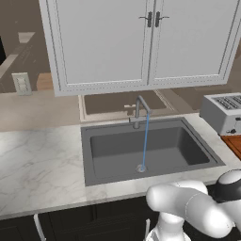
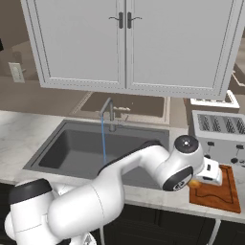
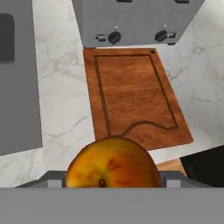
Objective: Pick the peach from the sink and place it on the cutting board to airdry. Then turn off the sink faucet.
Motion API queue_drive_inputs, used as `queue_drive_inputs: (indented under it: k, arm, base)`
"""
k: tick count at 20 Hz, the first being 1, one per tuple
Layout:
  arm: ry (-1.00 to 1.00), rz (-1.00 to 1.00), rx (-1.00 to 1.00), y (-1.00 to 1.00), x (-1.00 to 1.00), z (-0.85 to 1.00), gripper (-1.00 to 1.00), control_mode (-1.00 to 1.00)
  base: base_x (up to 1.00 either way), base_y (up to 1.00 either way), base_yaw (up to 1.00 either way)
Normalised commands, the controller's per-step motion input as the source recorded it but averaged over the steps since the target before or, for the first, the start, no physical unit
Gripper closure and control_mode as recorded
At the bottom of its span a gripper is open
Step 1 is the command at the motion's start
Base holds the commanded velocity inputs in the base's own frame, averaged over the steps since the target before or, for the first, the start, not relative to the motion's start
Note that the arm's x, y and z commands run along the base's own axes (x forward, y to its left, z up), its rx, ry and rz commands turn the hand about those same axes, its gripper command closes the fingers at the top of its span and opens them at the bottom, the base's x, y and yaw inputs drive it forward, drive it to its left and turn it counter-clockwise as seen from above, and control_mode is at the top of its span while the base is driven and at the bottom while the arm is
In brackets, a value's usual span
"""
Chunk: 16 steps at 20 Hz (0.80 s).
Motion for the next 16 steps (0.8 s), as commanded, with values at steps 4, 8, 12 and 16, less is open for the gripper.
queue_drive_inputs:
  k: [4,8,12,16]
  arm:
    - [0.00,0.07,0.00,-0.07,0.05,-0.17,1.00,-1.00]
    - [0.00,0.05,0.00,-0.08,0.03,-0.15,1.00,-1.00]
    - [0.00,0.05,0.00,-0.05,0.05,-0.09,1.00,-1.00]
    - [0.00,0.04,0.00,-0.06,0.05,-0.05,1.00,-1.00]
  base:
    - [0.00,0.00,0.00]
    - [0.00,0.00,0.00]
    - [0.00,0.00,0.00]
    - [0.00,0.00,0.00]
